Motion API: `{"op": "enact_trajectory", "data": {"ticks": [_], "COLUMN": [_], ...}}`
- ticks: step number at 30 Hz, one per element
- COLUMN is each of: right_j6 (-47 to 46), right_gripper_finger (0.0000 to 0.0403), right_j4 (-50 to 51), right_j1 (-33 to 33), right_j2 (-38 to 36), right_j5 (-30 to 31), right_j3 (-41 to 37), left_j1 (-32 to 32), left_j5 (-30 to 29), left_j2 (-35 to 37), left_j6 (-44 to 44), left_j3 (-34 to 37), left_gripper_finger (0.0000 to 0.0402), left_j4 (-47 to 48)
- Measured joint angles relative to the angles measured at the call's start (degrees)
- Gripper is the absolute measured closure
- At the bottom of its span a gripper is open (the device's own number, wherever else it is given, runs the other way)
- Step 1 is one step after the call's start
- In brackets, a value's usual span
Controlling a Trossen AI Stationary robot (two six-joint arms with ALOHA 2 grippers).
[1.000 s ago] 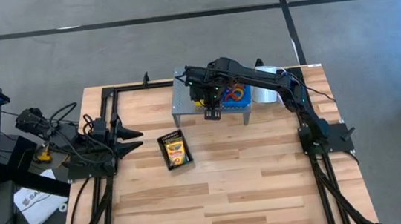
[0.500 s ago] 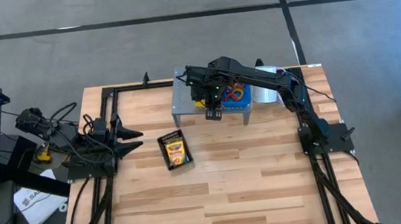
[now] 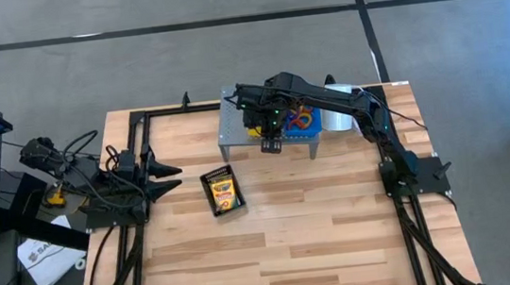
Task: Pick & Place Office Desk Supplies
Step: Put the yellow basket on the shelf
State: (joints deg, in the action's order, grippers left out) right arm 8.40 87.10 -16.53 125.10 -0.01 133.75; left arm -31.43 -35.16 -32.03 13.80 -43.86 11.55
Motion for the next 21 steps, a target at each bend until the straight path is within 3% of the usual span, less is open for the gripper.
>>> {"op": "enact_trajectory", "data": {"ticks": [21], "right_j6": [-0.48], "right_gripper_finger": [0.0392], "right_j4": [0.34], "right_j1": [0.02], "right_j2": [0.02], "right_j5": [-0.01], "right_j3": [-0.07], "left_j1": [0.01], "left_j5": [0.0], "left_j2": [0.0], "left_j6": [0.13], "left_j3": [0.0], "left_gripper_finger": [0.0266], "left_j4": [-0.01]}}
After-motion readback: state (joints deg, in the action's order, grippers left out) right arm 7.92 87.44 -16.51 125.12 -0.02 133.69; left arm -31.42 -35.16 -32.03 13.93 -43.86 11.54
